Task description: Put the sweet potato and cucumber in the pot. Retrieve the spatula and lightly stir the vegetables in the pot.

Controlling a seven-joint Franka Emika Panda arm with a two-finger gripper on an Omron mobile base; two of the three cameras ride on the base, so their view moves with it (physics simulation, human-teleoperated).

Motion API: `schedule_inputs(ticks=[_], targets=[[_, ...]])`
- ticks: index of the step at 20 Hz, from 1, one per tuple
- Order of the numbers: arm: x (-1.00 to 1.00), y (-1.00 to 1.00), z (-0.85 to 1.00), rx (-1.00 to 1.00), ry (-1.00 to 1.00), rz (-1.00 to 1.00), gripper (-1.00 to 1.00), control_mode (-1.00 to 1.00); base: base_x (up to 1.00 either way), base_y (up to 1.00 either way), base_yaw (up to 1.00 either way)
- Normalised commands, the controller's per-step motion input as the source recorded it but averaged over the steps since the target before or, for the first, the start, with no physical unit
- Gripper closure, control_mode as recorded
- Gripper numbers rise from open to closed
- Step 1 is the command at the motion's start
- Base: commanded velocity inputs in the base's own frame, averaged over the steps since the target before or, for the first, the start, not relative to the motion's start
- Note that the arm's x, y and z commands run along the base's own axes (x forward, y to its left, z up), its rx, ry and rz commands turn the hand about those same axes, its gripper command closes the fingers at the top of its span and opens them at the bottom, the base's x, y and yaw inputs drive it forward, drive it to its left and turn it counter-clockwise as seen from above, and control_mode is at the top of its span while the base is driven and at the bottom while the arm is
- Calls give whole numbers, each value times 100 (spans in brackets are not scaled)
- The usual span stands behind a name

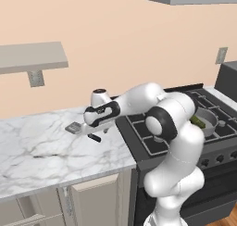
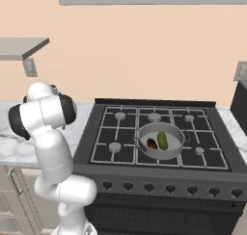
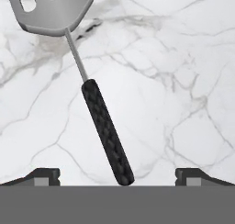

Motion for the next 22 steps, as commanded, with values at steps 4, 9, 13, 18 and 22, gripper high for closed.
schedule_inputs(ticks=[4, 9, 13, 18, 22], targets=[[-5, 11, -15, -9, 0, 5, -100, -100, 0, 0, 0], [15, 1, -20, 0, 0, 3, -100, -100, 0, 0, 0], [21, 2, -37, -2, 0, 0, -100, -100, 0, 0, 0], [0, 0, -29, -1, 0, 2, -100, -100, 0, 0, 0], [0, 0, 0, 0, 0, 0, 100, -100, 0, 0, 0]])
